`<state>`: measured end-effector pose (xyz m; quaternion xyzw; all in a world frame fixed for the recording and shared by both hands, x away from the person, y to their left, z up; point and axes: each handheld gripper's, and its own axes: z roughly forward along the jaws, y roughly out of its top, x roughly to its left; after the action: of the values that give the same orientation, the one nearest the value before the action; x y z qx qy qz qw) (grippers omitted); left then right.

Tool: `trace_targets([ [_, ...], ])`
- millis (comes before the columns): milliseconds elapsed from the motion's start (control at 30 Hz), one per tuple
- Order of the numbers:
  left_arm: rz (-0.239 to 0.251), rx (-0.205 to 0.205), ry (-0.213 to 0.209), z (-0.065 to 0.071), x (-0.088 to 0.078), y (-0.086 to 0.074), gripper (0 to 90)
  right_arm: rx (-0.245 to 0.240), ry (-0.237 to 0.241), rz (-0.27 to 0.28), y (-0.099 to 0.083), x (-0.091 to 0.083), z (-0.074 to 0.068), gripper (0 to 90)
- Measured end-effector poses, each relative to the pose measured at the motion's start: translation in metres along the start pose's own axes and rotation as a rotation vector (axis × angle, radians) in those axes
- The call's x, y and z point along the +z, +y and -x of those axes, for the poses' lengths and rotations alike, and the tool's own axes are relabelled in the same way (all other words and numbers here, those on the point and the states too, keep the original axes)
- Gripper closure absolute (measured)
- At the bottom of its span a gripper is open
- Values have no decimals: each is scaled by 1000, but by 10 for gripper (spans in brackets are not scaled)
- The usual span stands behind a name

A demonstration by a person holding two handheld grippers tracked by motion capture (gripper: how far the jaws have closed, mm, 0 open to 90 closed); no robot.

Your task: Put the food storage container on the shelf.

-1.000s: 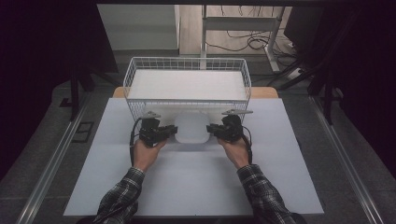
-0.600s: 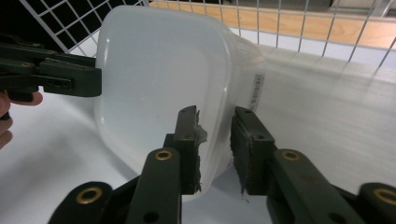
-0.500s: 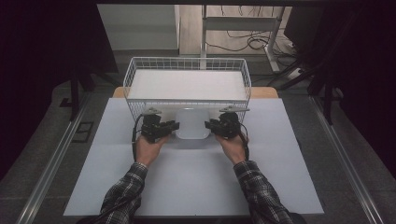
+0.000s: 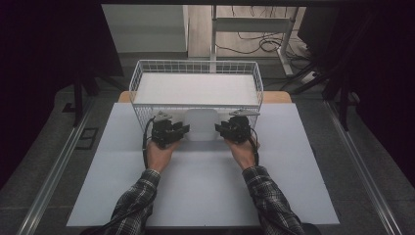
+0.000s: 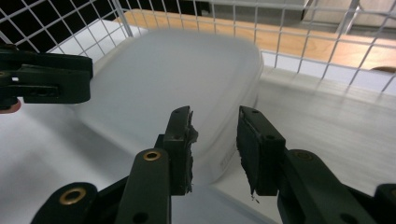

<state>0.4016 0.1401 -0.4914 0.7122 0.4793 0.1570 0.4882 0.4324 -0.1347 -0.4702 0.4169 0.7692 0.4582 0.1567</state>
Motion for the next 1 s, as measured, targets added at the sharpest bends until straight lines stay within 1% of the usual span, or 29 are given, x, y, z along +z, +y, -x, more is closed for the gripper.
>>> trace_targets([
  [67, 8, 4, -5, 0, -6, -1, 537, 1, 13, 13, 0, -5, 0, 650],
  [100, 24, -4, -19, 0, -10, -2, 514, 2, 22, 13, 1, -8, 0, 653],
  [167, 40, -13, -45, 1, -19, -5, 442, -10, 44, 18, -1, -13, -2, 677],
  [200, 44, -4, -50, 2, -23, -7, 390, -25, 58, 14, -2, -17, -4, 697],
  [233, 46, 1, -64, 3, -28, -10, 352, -33, 66, 11, -3, -18, -6, 718],
  [267, 44, 12, -80, 4, -33, -13, 304, -41, 84, 8, -5, -20, -8, 751],
  [300, 44, 14, -86, 6, -38, -17, 263, -50, 97, 1, -8, -22, -10, 781],
  [367, 41, 14, -113, 8, -47, -25, 213, -72, 118, -10, -12, -21, -14, 829],
  [400, 38, 13, -132, 10, -54, -32, 200, -82, 124, -16, -14, -20, -16, 845],
  [433, 34, 13, -135, 11, -58, -36, 192, -98, 130, -29, -17, -18, -20, 860],
  [500, 24, 20, -157, 15, -68, -49, 169, -119, 136, -44, -21, -13, -25, 877],
  [567, 21, 17, -183, 17, -81, -63, 142, -142, 141, -65, -25, -6, -32, 886],
  [600, 17, 26, -185, 19, -85, -68, 126, -153, 141, -72, -26, -2, -35, 887],
  [633, 8, 51, -175, 21, -90, -72, 110, -163, 142, -76, -27, 1, -38, 887],
  [667, 1, 74, -158, 23, -93, -75, 93, -170, 144, -79, -27, 4, -39, 888],
  [700, -6, 116, -133, 27, -99, -81, 78, -172, 144, -79, -27, 6, -41, 888],
  [733, -10, 143, -115, 29, -103, -86, 67, -169, 146, -83, -28, 9, -42, 888],
  [800, -17, 176, -100, 32, -109, -94, 51, -169, 141, -89, -28, 15, -43, 888],
  [900, -33, 181, -96, 35, -114, -105, 43, -165, 132, -97, -28, 22, -43, 888],
  [1000, -44, 176, -102, 35, -114, -109, 41, -173, 124, -101, -27, 30, -43, 888],
])
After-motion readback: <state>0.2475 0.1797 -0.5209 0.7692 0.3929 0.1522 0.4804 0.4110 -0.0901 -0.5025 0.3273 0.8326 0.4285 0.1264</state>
